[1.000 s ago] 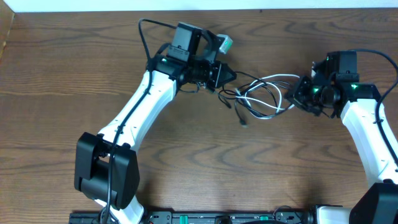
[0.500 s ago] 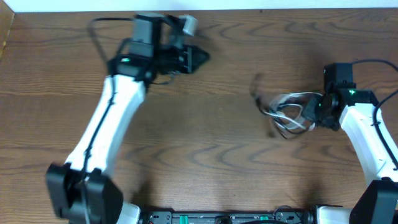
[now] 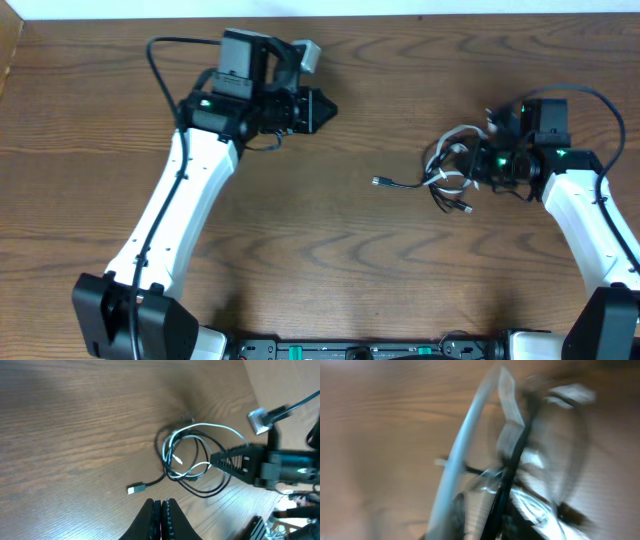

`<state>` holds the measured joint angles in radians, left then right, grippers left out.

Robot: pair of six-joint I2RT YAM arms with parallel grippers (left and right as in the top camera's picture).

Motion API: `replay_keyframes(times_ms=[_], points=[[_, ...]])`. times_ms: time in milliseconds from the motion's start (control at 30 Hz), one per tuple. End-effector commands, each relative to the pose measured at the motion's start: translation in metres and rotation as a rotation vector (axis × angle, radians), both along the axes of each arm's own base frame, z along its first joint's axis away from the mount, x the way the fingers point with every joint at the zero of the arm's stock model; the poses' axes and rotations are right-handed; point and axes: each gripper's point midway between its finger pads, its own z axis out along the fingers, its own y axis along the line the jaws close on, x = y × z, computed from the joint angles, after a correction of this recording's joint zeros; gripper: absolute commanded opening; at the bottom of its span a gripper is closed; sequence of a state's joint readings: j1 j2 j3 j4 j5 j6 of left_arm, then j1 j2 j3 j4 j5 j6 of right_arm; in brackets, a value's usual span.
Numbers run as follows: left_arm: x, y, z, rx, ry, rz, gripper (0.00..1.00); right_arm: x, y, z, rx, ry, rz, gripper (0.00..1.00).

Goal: Untangle cables

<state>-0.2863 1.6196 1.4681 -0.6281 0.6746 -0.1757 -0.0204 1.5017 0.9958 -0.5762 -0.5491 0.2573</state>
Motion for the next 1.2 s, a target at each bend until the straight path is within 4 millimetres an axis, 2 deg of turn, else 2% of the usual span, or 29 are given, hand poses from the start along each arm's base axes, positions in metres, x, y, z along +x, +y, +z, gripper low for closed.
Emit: replay_keyframes(times_ms=[0,67,100,200,233,300,333,367,533,667,733,767,900,1000,1167], points=[[0.002,-0.003,-0.006,0.046,-0.020,-0.003,0.07,-0.014,0.058,0.053,0.316,-0.143,0.274,0.49],[0.001,-0.005,-0.007,0.059,-0.023,-0.003,0.08,-0.007,0.057,0.054,0.303,-0.146,0.242,0.88],[0.001,-0.006,-0.008,0.064,-0.024,-0.004,0.08,-0.001,0.050,0.046,0.270,-0.109,0.168,0.99],[-0.002,-0.011,-0.012,0.079,-0.018,-0.015,0.09,0.012,0.009,0.018,0.130,0.030,-0.144,0.99],[-0.004,-0.014,-0.014,0.081,-0.013,-0.024,0.13,0.015,-0.008,0.010,0.085,0.058,-0.238,0.99],[-0.006,-0.021,-0.020,0.086,-0.002,-0.042,0.17,0.019,-0.029,0.005,0.041,0.073,-0.339,0.99],[-0.009,-0.027,-0.023,0.088,0.004,-0.056,0.17,0.020,-0.036,0.005,0.039,0.071,-0.356,0.99],[-0.011,-0.032,-0.027,0.092,0.012,-0.069,0.21,0.021,-0.042,0.005,0.039,0.069,-0.373,0.99],[-0.023,-0.067,-0.053,0.117,0.029,-0.172,0.23,0.021,-0.078,0.004,0.029,0.063,-0.448,0.99],[-0.028,-0.101,-0.064,0.104,-0.005,-0.241,0.26,0.013,-0.113,0.000,0.011,0.082,-0.515,0.99],[-0.031,-0.119,-0.064,0.086,-0.044,-0.276,0.31,0.007,-0.129,-0.003,0.006,0.095,-0.545,0.99],[-0.033,-0.137,-0.064,0.068,-0.080,-0.307,0.37,0.001,-0.141,-0.004,0.007,0.106,-0.564,0.99],[-0.042,-0.172,-0.078,0.062,-0.151,-0.394,0.42,-0.011,-0.156,-0.007,0.014,0.126,-0.572,0.99],[-0.055,-0.198,-0.102,0.078,-0.190,-0.480,0.44,-0.020,-0.161,-0.010,0.004,0.151,-0.568,0.99],[-0.069,-0.221,-0.146,0.163,-0.214,-0.529,0.45,-0.028,-0.158,-0.014,-0.015,0.168,-0.528,0.99]])
